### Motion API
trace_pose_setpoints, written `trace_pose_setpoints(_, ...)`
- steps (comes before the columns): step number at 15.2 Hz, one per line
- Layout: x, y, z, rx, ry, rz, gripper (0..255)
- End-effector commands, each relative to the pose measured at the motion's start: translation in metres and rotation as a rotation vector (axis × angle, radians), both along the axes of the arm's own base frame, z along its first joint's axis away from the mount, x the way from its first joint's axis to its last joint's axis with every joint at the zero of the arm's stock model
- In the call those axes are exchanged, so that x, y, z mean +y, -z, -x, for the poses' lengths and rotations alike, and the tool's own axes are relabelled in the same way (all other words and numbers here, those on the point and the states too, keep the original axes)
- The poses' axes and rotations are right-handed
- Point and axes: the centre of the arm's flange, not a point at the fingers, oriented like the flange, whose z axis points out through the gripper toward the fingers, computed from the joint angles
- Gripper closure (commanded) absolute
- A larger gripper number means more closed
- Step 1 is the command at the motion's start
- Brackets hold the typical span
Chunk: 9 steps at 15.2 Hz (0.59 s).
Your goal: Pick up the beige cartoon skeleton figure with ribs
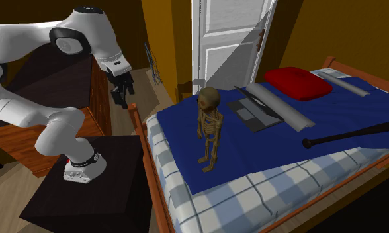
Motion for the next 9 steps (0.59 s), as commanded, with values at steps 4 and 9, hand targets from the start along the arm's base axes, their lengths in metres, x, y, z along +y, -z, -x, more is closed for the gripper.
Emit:
trace_pose_setpoints(4, 0.015, -0.003, -0.037, 0.000, 0.088, 0.023, 0)
trace_pose_setpoints(9, 0.034, -0.008, -0.102, 0.001, 0.236, 0.060, 0)
